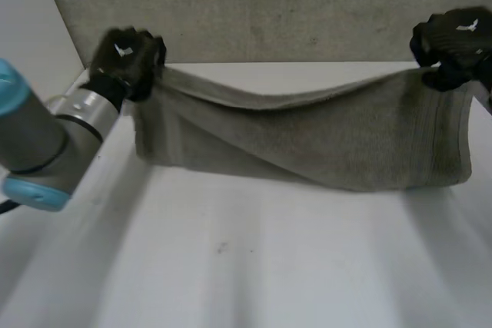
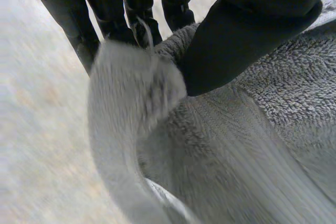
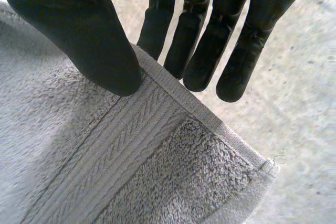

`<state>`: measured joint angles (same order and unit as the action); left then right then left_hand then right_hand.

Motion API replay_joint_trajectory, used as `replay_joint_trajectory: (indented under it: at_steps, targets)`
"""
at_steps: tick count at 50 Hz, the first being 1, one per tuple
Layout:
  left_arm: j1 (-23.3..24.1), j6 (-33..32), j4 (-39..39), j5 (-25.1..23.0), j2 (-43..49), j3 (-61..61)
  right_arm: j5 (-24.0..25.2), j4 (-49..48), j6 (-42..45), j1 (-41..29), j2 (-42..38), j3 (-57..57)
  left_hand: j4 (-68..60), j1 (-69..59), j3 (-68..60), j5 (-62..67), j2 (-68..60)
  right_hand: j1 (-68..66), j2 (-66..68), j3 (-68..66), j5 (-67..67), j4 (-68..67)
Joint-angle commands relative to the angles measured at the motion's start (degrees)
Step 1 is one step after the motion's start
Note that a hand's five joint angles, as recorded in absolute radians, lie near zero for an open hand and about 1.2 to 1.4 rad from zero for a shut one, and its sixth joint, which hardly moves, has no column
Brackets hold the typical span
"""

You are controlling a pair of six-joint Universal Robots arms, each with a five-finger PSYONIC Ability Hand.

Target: Fold the towel.

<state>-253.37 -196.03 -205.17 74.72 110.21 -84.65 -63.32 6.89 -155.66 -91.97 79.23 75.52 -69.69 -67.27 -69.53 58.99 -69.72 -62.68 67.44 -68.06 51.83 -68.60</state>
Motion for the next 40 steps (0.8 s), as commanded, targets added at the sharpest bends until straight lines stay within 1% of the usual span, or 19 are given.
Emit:
replay_joint_trajectory:
  at_steps: [1, 2, 4, 5, 7, 8, 12, 15, 20, 24, 25, 26, 29, 30, 31, 34, 37, 39, 40]
  targets:
    - [-1.1, -0.3, 12.0, -0.1, -16.1, -4.1, 1.0, 11.7, 1.3, 4.0, 7.4, -3.0, -10.3, -12.7, -10.5, 11.0, -10.3, -17.3, 12.6, -11.9, 18.2, -11.4]
    - [-1.1, -0.3, 12.1, -0.1, -16.2, -4.1, 1.3, 14.4, 2.7, 5.1, 8.7, -3.4, -10.3, -12.7, -10.5, 11.0, -10.3, -17.3, 12.6, -11.9, 18.2, -11.4]
    - [-2.1, -0.8, 21.3, -0.3, -20.6, -3.3, 2.2, 16.8, 4.6, 5.9, 9.8, -3.4, -10.3, -12.7, -10.5, 11.0, -10.3, -17.3, 12.6, -11.9, 18.2, -11.4]
    - [-2.1, -0.8, 21.3, -0.3, -20.6, -3.3, 3.3, 19.2, 6.7, 6.3, 10.6, -3.4, -10.3, -12.7, -10.5, 11.0, -10.3, -17.3, 12.6, -11.9, 18.2, -11.4]
    - [-3.2, -0.8, 29.8, -0.5, -23.5, -2.3, 4.3, 21.3, 8.6, 6.5, 11.6, -3.4, -10.3, -12.7, -10.5, 11.0, -10.3, -17.3, 12.6, -11.9, 18.2, -11.4]
    - [-3.2, -0.8, 29.8, -0.5, -23.5, -2.3, 5.0, 23.3, 10.4, 6.5, 12.9, -3.4, -10.3, -12.7, -10.5, 11.0, -10.3, -17.3, 12.6, -11.9, 18.2, -11.4]
    - [-3.6, -0.8, 38.2, -0.5, -26.8, -1.1, 5.5, 27.0, 13.1, 6.5, 15.2, -2.7, -10.3, -12.7, -10.5, 11.0, -10.3, -17.3, 12.6, -11.9, 18.2, -11.4]
    - [-3.6, -1.3, 40.3, -0.5, -26.6, -1.5, 5.8, 29.6, 15.0, 6.5, 15.6, -1.8, -10.3, -12.7, -10.5, 11.0, -10.3, -17.3, 12.6, -11.9, 18.2, -11.4]
    - [-3.7, -4.8, 40.6, -0.2, -23.0, -4.0, 5.6, 31.5, 19.2, 6.5, 13.8, 1.0, -10.3, -12.7, -10.5, 11.0, -10.3, -17.3, 12.6, -11.9, 18.2, -11.4]
    - [-3.5, -8.1, 40.6, -0.1, -17.2, -5.1, 4.2, 31.7, 25.1, 5.8, 4.1, 3.0, -10.3, -12.7, -10.5, 11.0, -10.3, -17.3, 12.6, -11.9, 18.2, -11.4]
    - [-3.5, -9.5, 40.5, 0.0, -13.9, -4.8, 4.2, 31.7, 25.1, 5.8, 4.1, 3.0, -10.3, -12.7, -10.5, 11.0, -10.3, -17.3, 12.6, -11.9, 18.2, -11.4]
    - [-3.5, -10.5, 40.3, 0.0, -9.9, -4.4, 3.6, 31.8, 26.2, 5.6, 0.3, 2.6, -10.3, -12.7, -10.5, 11.0, -10.3, -17.3, 12.6, -11.9, 18.2, -11.4]
    - [-3.5, -11.0, 39.7, 0.0, -5.9, -3.5, 1.1, 31.6, 26.5, 4.7, -6.3, 0.4, -10.3, -12.7, -10.5, 11.0, -10.3, -17.3, 12.6, -11.9, 18.2, -11.4]
    - [-3.4, -11.1, 38.5, 0.2, -2.2, -2.1, -0.7, 31.3, 26.4, 3.8, -9.6, -1.1, -10.3, -12.7, -10.5, 11.0, -10.3, -17.3, 12.6, -11.9, 18.2, -11.4]
    - [-3.4, -11.4, 37.2, 0.3, 1.1, -0.7, -0.8, 31.3, 26.4, 3.8, -9.6, -1.2, -10.3, -12.7, -10.5, 11.0, -10.3, -17.3, 12.6, -11.9, 18.2, -11.4]
    - [-3.4, -11.5, 33.7, 0.9, 6.5, 2.0, -4.3, 30.2, 26.4, 0.2, -16.0, -4.9, -10.3, -12.7, -10.5, 11.0, -10.3, -17.3, 12.6, -11.9, 18.2, -11.4]
    - [-3.3, -11.6, 31.2, 1.3, 8.5, 3.7, -7.1, 27.4, 26.3, -2.7, -21.2, -9.2, -10.3, -12.7, -10.5, 11.0, -10.3, -17.3, 12.6, -11.9, 18.2, -11.4]
    - [-3.2, -11.8, 23.9, 3.2, 11.0, 7.0, -8.3, 25.4, 26.0, -3.5, -23.2, -11.2, -10.3, -12.7, -10.5, 11.0, -10.3, -17.3, 12.6, -11.9, 18.2, -11.4]
    - [-3.2, -11.8, 23.9, 3.2, 11.0, 7.0, -9.6, 22.8, 25.2, -4.1, -25.0, -13.5, -10.3, -12.7, -10.5, 11.0, -10.3, -17.3, 12.6, -11.9, 18.2, -11.4]
